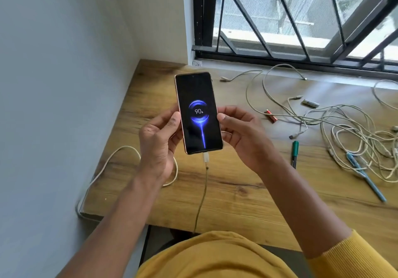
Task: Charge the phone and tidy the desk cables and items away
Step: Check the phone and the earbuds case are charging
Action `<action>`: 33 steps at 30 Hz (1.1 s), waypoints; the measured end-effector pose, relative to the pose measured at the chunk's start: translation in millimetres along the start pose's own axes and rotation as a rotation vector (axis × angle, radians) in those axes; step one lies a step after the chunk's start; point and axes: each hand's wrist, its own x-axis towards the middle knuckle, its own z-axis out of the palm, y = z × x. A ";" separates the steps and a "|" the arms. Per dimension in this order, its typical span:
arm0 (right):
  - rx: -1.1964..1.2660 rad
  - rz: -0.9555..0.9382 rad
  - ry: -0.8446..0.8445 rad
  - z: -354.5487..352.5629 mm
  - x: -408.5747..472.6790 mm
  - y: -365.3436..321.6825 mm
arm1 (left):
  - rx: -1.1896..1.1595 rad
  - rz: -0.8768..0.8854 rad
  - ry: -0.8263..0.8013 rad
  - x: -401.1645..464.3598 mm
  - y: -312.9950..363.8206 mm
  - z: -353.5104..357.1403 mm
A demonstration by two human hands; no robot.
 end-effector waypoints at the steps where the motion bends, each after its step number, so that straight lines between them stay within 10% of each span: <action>1: 0.025 -0.010 -0.028 0.3 -2.6 -4.5 | -0.036 0.005 -0.033 -1.6 2.7 1.0; 33: 0.289 -0.081 -0.380 13.0 -15.9 -36.3 | -0.176 0.036 -0.453 -17.6 45.7 16.3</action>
